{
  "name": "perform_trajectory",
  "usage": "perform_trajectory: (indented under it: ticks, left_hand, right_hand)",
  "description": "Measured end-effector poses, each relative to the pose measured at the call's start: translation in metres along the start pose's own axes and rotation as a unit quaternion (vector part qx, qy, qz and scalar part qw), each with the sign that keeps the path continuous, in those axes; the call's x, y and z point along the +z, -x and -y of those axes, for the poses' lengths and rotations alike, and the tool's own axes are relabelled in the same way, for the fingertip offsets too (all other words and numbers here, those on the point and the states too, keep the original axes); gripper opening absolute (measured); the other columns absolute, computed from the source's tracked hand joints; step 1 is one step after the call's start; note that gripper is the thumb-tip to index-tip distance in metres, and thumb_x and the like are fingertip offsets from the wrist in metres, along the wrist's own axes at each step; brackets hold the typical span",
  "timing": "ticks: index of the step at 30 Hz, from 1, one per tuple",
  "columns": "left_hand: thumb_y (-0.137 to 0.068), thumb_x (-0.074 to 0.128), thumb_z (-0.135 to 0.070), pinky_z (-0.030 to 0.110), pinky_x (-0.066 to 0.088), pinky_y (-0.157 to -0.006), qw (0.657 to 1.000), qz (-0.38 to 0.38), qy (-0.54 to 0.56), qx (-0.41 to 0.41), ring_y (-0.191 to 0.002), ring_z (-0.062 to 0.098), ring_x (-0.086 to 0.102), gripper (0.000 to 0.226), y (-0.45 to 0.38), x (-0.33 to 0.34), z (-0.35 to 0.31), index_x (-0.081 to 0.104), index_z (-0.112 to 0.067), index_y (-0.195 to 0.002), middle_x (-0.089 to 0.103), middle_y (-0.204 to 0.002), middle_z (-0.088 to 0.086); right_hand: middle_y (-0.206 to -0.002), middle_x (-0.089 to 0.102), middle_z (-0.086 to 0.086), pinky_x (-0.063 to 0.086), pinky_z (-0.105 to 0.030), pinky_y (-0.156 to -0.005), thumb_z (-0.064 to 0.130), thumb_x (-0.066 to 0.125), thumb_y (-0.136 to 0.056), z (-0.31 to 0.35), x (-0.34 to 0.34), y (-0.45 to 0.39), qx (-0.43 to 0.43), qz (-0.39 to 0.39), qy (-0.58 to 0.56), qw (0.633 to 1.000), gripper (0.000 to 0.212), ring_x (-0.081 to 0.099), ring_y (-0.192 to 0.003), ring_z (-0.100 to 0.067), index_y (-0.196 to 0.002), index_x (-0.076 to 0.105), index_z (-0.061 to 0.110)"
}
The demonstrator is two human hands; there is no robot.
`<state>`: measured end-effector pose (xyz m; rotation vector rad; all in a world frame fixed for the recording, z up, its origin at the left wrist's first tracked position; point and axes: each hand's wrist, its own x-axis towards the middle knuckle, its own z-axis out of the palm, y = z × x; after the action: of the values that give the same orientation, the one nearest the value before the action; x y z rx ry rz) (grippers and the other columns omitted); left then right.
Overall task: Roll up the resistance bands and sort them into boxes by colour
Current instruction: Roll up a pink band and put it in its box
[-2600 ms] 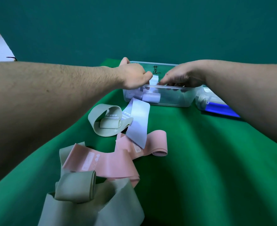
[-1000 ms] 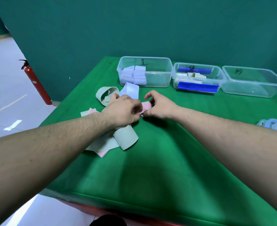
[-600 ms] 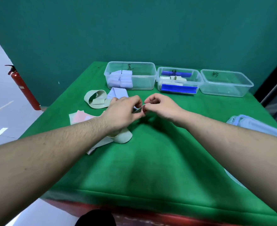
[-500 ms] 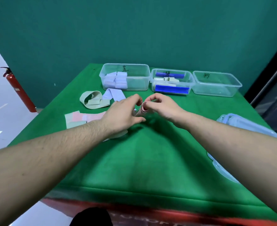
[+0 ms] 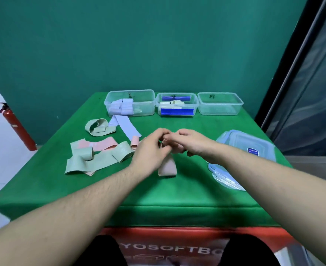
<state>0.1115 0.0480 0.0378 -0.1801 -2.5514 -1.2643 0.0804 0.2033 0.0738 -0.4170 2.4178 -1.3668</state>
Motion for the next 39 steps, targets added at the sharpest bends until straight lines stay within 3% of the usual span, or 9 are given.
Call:
perform_trajectory:
  ticks: [6, 10, 13, 17, 22, 27, 31, 35, 39]
  left_hand:
    - [-0.083, 0.07, -0.02, 0.024, 0.045, -0.057, 0.993, -0.008, 0.092, -0.074, -0.057, 0.004, 0.055, 0.013, 0.014, -0.005, -0.034, 0.058, -0.024, -0.087, 0.065, -0.063, -0.018]
    - [-0.088, 0.072, -0.031, 0.02, 0.042, -0.059, 0.973, -0.018, 0.209, -0.092, -0.065, 0.009, 0.051, 0.021, 0.026, -0.013, -0.056, 0.057, -0.017, -0.083, 0.059, -0.073, -0.002]
    - [-0.083, 0.07, -0.052, 0.028, 0.041, -0.071, 0.961, 0.024, 0.25, -0.113, -0.076, 0.012, 0.054, 0.041, 0.039, -0.02, -0.06, 0.059, -0.013, -0.085, 0.063, -0.084, 0.003]
    - [-0.065, 0.068, -0.079, 0.037, 0.036, -0.074, 0.949, 0.057, 0.281, -0.131, -0.079, 0.017, 0.052, 0.085, 0.059, -0.028, -0.066, 0.054, 0.0, -0.095, 0.057, -0.085, 0.005]
    - [-0.086, 0.068, -0.05, 0.032, 0.042, -0.073, 0.935, 0.028, 0.315, -0.162, -0.079, 0.015, 0.064, 0.033, 0.079, -0.025, -0.067, 0.055, -0.02, -0.096, 0.069, -0.079, -0.005]
    - [-0.091, 0.067, -0.036, 0.033, 0.047, -0.075, 0.919, 0.052, 0.356, -0.161, -0.085, 0.018, 0.065, 0.029, 0.095, -0.023, -0.079, 0.066, -0.013, -0.109, 0.071, -0.085, -0.011]
    - [-0.095, 0.063, -0.019, 0.036, 0.055, -0.081, 0.924, 0.09, 0.342, -0.145, -0.096, 0.018, 0.07, 0.019, 0.104, -0.024, -0.083, 0.065, -0.014, -0.113, 0.074, -0.107, 0.002]
    - [-0.095, 0.063, -0.029, 0.043, 0.054, -0.081, 0.932, 0.059, 0.319, -0.162, -0.085, 0.024, 0.065, 0.022, 0.107, -0.023, -0.082, 0.067, -0.009, -0.102, 0.073, -0.095, 0.014]
    - [-0.074, 0.069, -0.057, 0.04, 0.046, -0.08, 0.933, 0.042, 0.311, -0.177, -0.086, 0.023, 0.062, 0.054, 0.112, -0.018, -0.08, 0.065, -0.008, -0.096, 0.072, -0.099, 0.018]
  right_hand:
    - [-0.072, 0.062, 0.016, 0.035, -0.01, -0.057, 0.049, 0.074, -0.083, 0.006, -0.011, 0.042, -0.049, -0.001, -0.015, 0.999, 0.027, 0.05, -0.065, 0.001, -0.084, 0.064, 0.024]
    - [-0.103, 0.071, -0.002, 0.049, -0.03, -0.086, 0.028, 0.086, -0.075, 0.004, -0.016, 0.059, -0.088, -0.021, -0.096, 0.991, 0.036, 0.061, -0.088, -0.007, -0.106, 0.066, 0.026]
    - [-0.106, 0.068, -0.017, 0.05, -0.046, -0.095, 0.019, 0.085, -0.073, 0.001, -0.011, 0.074, -0.126, -0.023, -0.102, 0.986, 0.034, 0.06, -0.09, -0.016, -0.102, 0.067, 0.023]
    - [-0.071, 0.059, 0.002, 0.043, -0.021, -0.063, 0.019, 0.075, -0.087, 0.001, 0.001, 0.092, -0.137, -0.018, -0.103, 0.985, 0.015, 0.05, -0.066, -0.007, -0.098, 0.066, 0.014]
    - [-0.063, 0.059, 0.015, 0.038, -0.015, -0.056, 0.031, 0.063, -0.096, 0.005, 0.011, 0.11, -0.114, -0.039, -0.052, 0.991, 0.018, 0.048, -0.059, -0.007, -0.082, 0.062, 0.02]
    - [-0.055, 0.049, 0.008, 0.034, -0.022, -0.055, 0.045, 0.051, -0.1, 0.006, 0.022, 0.122, -0.08, -0.07, -0.057, 0.993, 0.042, 0.044, -0.054, -0.008, -0.068, 0.053, 0.018]
    - [-0.053, 0.047, 0.007, 0.032, -0.024, -0.055, 0.048, 0.051, -0.099, 0.006, 0.021, 0.126, -0.049, -0.091, -0.137, 0.985, 0.046, 0.041, -0.05, -0.008, -0.066, 0.056, 0.017]
    - [-0.059, 0.05, 0.009, 0.035, -0.025, -0.056, 0.049, 0.052, -0.097, -0.001, 0.022, 0.133, -0.063, -0.07, -0.183, 0.979, 0.033, 0.045, -0.057, -0.011, -0.089, 0.057, 0.018]
    - [-0.07, 0.062, 0.005, 0.043, -0.022, -0.058, 0.023, 0.072, -0.089, -0.011, 0.023, 0.138, -0.125, -0.06, -0.169, 0.976, 0.024, 0.055, -0.065, -0.011, -0.11, 0.06, 0.023]
